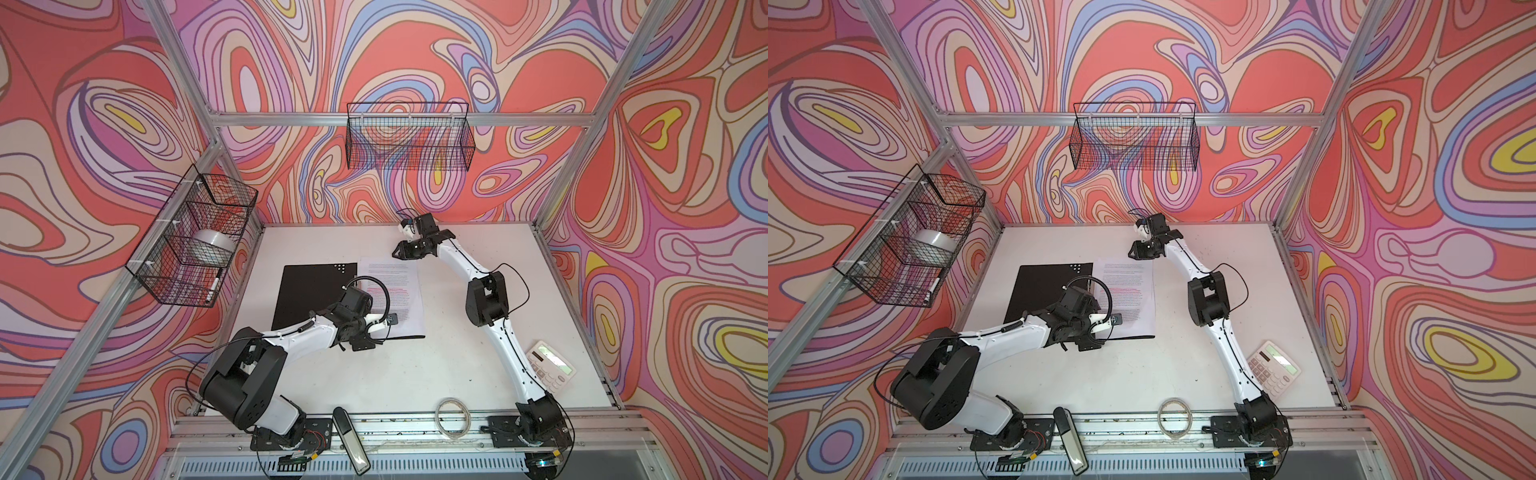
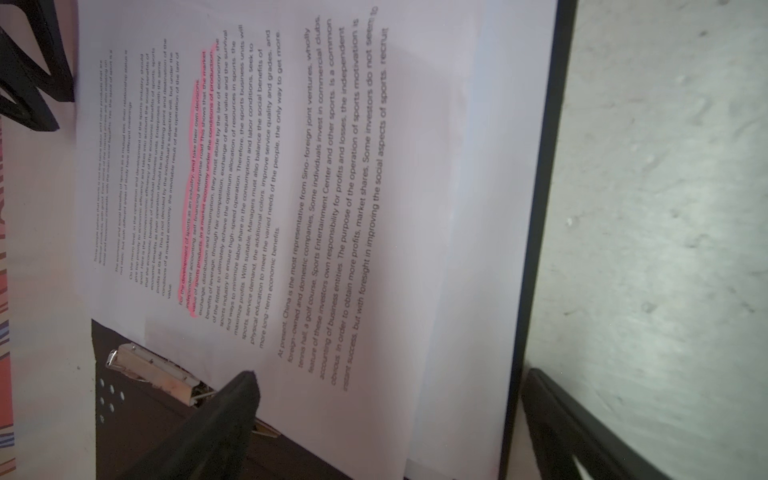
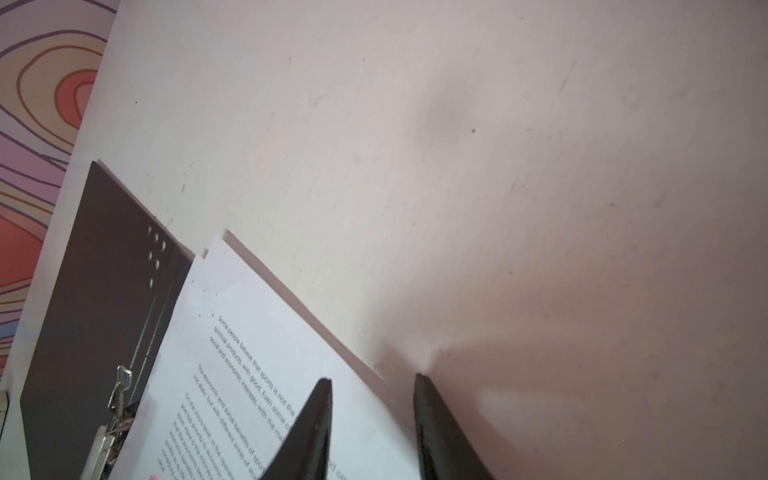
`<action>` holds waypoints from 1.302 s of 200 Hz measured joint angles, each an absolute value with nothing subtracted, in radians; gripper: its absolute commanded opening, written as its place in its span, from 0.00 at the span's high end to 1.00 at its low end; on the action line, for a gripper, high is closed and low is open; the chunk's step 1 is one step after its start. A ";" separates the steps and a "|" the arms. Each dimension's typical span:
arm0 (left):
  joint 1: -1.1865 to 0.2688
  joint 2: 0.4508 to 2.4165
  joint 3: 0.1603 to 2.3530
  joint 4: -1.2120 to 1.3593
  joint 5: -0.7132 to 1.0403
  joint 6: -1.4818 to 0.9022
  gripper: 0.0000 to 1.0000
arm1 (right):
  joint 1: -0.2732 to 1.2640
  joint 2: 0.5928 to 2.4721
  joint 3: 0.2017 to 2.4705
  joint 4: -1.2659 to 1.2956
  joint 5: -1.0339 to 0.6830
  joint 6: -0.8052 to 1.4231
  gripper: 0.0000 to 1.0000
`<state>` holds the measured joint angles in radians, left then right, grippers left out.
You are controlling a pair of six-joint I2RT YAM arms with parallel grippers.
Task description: Put the files into the folder
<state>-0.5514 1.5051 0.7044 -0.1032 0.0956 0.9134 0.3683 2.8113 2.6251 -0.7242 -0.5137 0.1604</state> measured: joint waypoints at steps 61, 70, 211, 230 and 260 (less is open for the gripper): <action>-0.557 1.508 0.704 -0.092 0.088 0.914 0.00 | 0.368 2.812 2.626 -0.761 -0.570 0.126 0.68; -0.557 1.509 0.704 -0.089 0.088 0.913 0.00 | 0.368 2.812 2.626 -0.767 -0.574 0.119 0.68; -0.563 1.361 0.733 -0.446 0.074 0.776 0.00 | 0.368 2.638 2.435 -0.733 -0.394 0.222 0.48; -0.554 1.333 0.796 -0.519 0.075 0.680 0.00 | 0.351 2.507 2.289 -0.704 -0.360 0.275 0.46; -0.466 1.363 0.957 -0.573 0.116 0.488 0.00 | 0.297 2.296 2.061 -0.643 -0.371 0.356 0.43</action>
<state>-0.4656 1.3632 0.9573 -0.5732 0.1162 0.4877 0.2970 2.2955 2.0609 -0.6426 -0.3706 0.3557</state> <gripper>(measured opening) 0.998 0.559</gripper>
